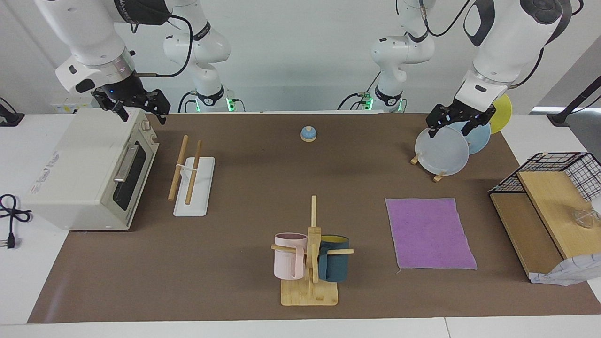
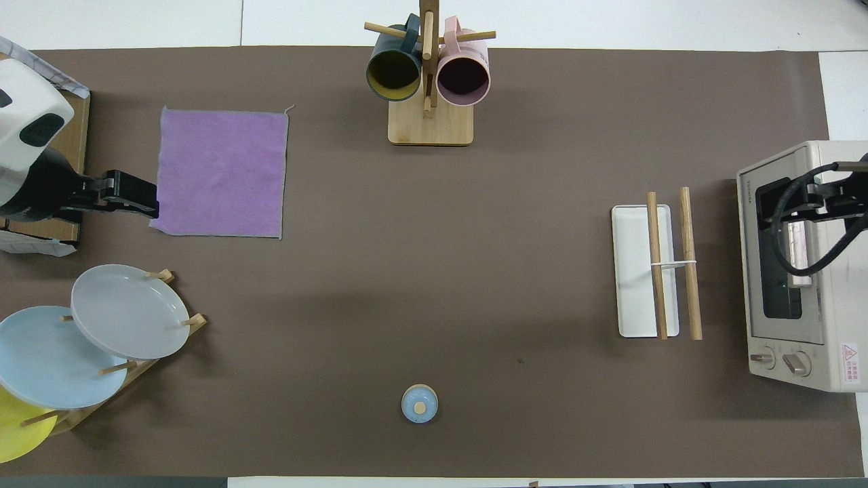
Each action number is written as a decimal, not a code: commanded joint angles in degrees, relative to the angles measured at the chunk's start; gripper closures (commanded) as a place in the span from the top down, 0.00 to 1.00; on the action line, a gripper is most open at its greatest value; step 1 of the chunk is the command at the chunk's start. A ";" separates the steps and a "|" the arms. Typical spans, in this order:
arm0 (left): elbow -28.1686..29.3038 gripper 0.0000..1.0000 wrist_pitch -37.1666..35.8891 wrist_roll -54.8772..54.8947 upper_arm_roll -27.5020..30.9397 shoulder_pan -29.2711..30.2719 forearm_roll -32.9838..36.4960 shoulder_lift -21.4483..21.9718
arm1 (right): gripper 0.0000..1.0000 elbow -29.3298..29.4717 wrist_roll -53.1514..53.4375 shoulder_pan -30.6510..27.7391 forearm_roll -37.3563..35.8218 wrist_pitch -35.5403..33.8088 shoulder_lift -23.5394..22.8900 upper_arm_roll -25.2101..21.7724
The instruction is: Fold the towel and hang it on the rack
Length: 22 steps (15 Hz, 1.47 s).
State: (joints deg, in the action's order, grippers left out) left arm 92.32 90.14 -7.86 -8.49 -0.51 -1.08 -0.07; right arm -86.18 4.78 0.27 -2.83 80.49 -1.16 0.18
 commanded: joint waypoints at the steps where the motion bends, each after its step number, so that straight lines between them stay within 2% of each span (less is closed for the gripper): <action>1: 1.81 1.00 -0.40 -0.22 0.58 -0.46 -0.59 1.74 | 1.00 -0.75 -0.74 -0.71 1.16 -0.68 0.81 0.26; 3: 2.68 1.00 0.65 0.39 0.76 -0.19 -0.59 1.83 | 1.00 -0.84 -0.74 -0.71 1.16 -0.68 0.81 0.26; 5: 5.66 1.00 3.27 0.83 0.76 2.69 -0.68 2.36 | 1.00 -0.84 -0.74 -0.71 1.16 -0.68 0.81 0.26; 8: 12.08 1.00 12.04 3.81 0.76 5.59 -0.77 1.57 | 1.00 -0.84 -0.74 -0.71 1.07 -0.68 0.81 0.26; 13: 20.44 1.00 29.28 9.18 0.93 9.73 -0.77 -5.62 | 1.00 -0.84 -0.83 -0.71 1.16 -0.68 0.81 0.26; 17: 22.37 1.00 36.49 8.30 0.93 10.35 -0.86 -11.61 | 1.00 -0.84 -0.74 -0.71 1.07 -0.68 0.81 0.26; 22: 22.47 0.93 39.23 8.30 0.85 12.46 -3.93 -16.19 | 1.00 -0.84 -0.74 -0.71 1.07 -0.68 0.81 0.26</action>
State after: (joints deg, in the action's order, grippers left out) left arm 114.12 127.67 0.11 -7.47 11.22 -3.69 -15.78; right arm -86.18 4.78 0.27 -2.83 80.49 -1.16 0.18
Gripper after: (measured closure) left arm 0.057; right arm 0.000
